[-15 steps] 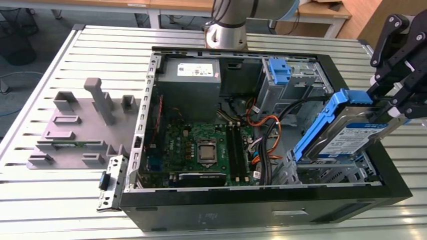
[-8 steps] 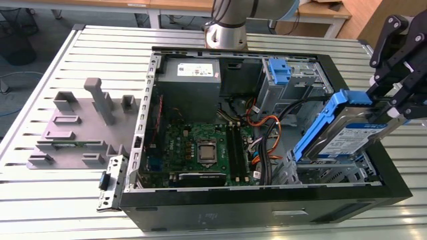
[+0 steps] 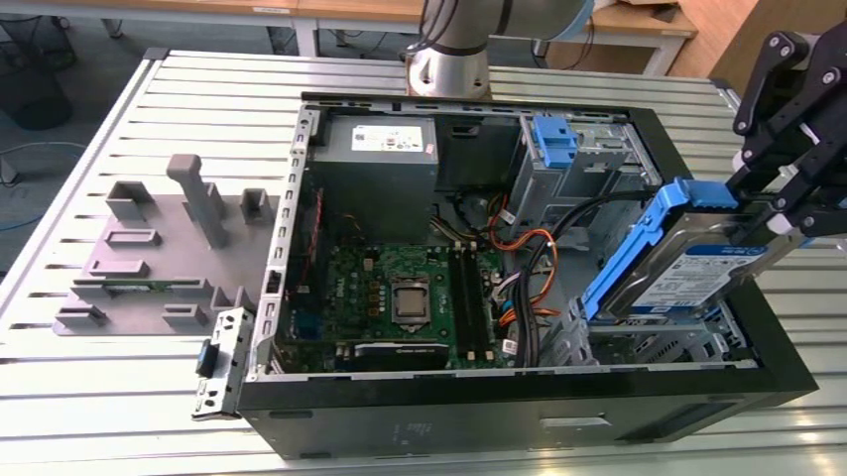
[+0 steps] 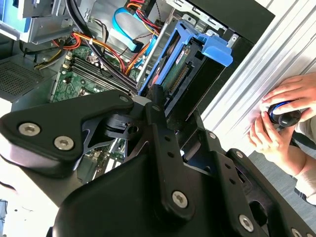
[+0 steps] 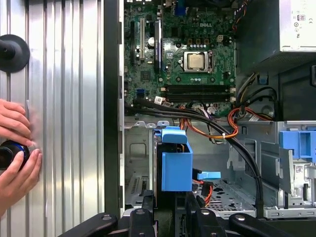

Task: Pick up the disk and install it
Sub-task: 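Pick up the disk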

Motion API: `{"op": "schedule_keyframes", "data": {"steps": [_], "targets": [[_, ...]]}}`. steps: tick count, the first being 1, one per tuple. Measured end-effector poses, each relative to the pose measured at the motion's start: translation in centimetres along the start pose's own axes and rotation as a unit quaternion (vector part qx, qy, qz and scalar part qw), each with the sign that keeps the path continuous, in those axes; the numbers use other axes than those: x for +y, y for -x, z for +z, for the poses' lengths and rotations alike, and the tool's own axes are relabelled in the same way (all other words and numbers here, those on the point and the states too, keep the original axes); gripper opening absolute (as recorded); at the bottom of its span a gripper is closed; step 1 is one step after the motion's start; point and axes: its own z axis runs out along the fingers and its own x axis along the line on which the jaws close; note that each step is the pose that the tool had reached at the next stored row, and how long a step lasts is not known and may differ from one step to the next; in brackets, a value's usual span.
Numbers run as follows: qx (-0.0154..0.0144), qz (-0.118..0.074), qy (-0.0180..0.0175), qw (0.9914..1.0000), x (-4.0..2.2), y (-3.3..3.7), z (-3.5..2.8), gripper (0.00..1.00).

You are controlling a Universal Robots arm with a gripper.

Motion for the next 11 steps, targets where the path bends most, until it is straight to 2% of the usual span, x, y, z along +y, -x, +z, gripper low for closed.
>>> {"op": "schedule_keyframes", "data": {"steps": [11], "targets": [[-0.0001,0.000,0.0000,1.00000,-0.02,-0.04,0.96,0.35]]}}
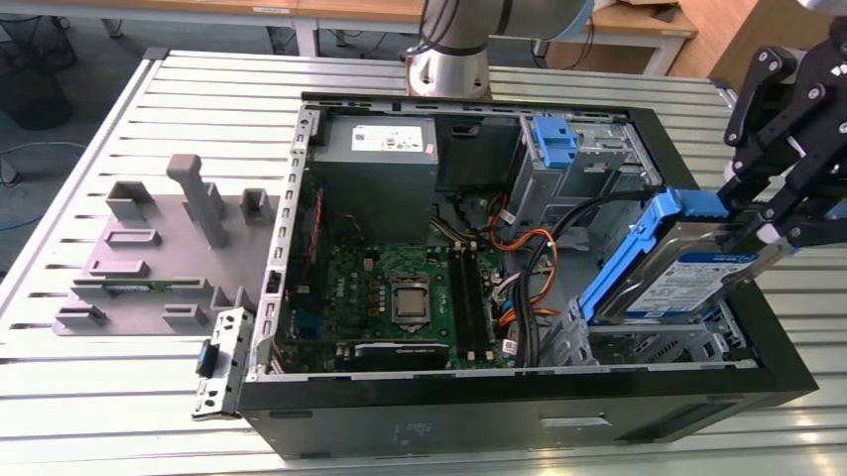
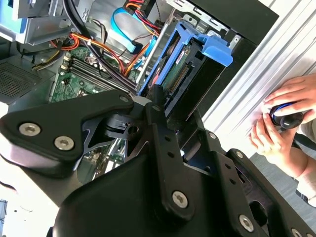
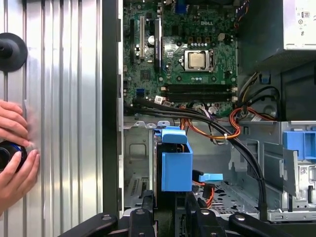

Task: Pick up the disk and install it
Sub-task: 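Pick up the disk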

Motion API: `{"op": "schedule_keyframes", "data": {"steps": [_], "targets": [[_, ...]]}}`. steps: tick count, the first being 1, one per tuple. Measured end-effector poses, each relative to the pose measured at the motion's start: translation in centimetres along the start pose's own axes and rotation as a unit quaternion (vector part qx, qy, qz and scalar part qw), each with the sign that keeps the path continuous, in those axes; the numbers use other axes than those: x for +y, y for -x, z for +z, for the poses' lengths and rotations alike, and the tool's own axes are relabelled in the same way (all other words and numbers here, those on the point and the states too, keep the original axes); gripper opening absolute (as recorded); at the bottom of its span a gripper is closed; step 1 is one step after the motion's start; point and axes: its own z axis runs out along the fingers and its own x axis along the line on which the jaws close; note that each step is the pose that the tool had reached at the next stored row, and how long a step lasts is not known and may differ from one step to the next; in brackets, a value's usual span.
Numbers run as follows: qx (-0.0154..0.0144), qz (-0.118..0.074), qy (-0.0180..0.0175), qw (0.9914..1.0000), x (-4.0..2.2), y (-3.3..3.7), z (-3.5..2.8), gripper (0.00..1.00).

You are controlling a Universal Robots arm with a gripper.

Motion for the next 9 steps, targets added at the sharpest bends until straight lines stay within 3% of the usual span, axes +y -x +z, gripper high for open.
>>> {"op": "schedule_keyframes", "data": {"steps": [9], "targets": [[0.0000,0.000,0.0000,1.00000,-0.03,-0.07,1.64,0.35]]}}
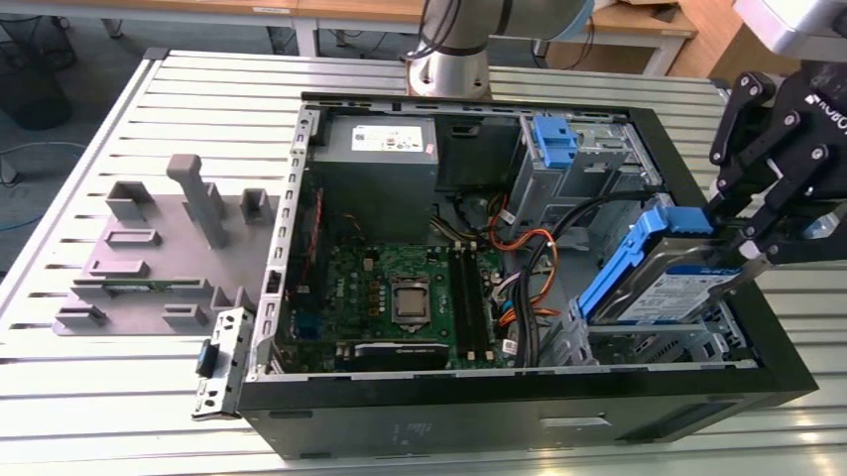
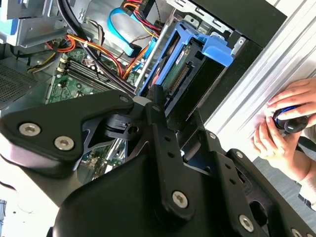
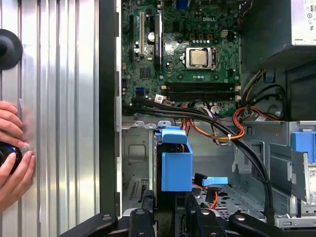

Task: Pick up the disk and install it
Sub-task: 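Pick up the disk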

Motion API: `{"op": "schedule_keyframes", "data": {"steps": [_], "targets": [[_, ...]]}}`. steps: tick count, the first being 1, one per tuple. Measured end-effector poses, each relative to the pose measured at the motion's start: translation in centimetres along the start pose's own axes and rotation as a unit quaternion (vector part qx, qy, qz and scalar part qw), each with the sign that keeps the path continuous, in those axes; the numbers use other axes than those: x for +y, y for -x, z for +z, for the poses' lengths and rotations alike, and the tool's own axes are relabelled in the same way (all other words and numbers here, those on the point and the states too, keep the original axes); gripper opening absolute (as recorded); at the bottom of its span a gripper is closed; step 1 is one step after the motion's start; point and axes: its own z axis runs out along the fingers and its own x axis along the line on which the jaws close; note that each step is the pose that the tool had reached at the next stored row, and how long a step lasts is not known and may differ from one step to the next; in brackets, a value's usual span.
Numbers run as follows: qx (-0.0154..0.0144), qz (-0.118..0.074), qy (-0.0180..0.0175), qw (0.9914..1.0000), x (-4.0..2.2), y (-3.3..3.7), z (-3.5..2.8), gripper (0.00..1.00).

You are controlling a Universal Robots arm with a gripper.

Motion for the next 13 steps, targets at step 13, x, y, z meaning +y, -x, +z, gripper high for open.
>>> {"op": "schedule_keyframes", "data": {"steps": [13], "targets": [[0.0000,0.000,0.0000,1.00000,-0.04,-0.15,2.36,0.35]]}}
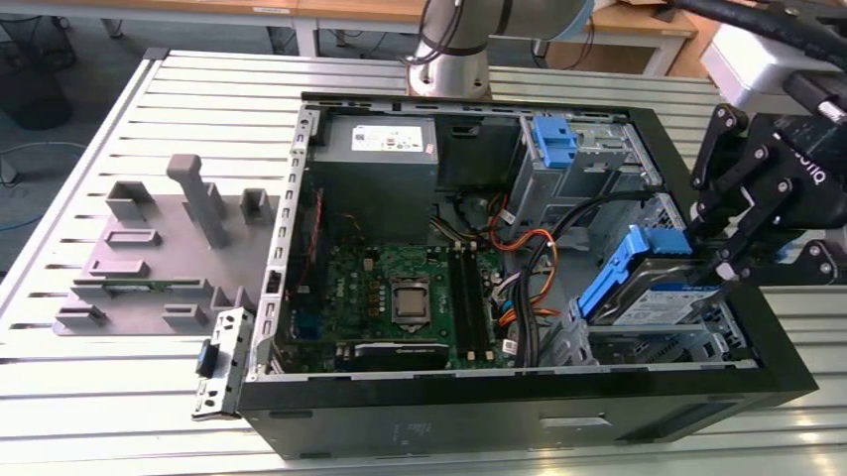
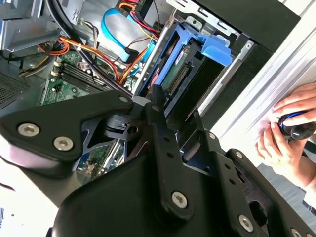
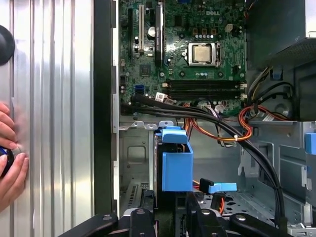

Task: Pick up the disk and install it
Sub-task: 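Pick up the disk, then insert the disk into the insertion slot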

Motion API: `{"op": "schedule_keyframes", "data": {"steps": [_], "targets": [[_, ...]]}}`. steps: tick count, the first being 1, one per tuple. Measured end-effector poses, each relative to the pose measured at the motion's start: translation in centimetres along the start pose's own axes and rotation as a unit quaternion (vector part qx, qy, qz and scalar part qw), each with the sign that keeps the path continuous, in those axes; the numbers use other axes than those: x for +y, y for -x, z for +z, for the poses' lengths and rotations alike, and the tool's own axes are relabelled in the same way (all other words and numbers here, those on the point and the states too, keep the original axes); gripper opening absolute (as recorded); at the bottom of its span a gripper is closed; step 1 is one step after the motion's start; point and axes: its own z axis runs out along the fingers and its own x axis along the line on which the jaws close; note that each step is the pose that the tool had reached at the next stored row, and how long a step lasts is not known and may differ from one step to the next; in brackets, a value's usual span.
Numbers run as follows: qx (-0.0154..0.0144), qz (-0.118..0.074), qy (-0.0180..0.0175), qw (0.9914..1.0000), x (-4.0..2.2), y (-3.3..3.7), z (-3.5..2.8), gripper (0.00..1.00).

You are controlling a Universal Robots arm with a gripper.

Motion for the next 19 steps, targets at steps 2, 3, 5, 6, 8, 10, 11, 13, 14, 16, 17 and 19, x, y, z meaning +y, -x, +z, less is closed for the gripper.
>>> {"op": "schedule_keyframes", "data": {"steps": [2,3,5,6,8,10,11,13,14,16,17,19], "targets": [[0.0000,0.000,0.0000,1.00000,0.00,-0.04,0.36,0.35],[0.0000,0.000,0.0000,1.00000,-0.01,-0.06,0.54,0.35],[0.0000,0.000,0.0000,1.00000,-0.01,-0.11,0.90,0.35],[-0.0001,0.000,0.0000,1.00000,-0.02,-0.13,1.08,0.35],[-0.0001,0.000,0.0000,1.00000,-0.02,-0.19,1.44,0.35],[-0.0001,0.000,0.0000,1.00000,-0.03,-0.24,1.81,0.35],[-0.0001,0.000,0.0000,1.00000,-0.04,-0.27,1.99,0.35],[0.0000,0.000,0.0000,1.00000,-0.04,-0.33,2.34,0.35],[0.0000,0.000,0.0000,1.00000,-0.04,-0.37,2.52,0.35],[0.0003,0.000,0.0000,1.00000,-0.05,-0.43,2.87,0.35],[0.0002,0.000,0.0001,1.00000,-0.05,-0.46,3.05,0.35],[0.0001,0.000,0.0000,1.00000,-0.06,-0.53,3.42,0.35]]}}
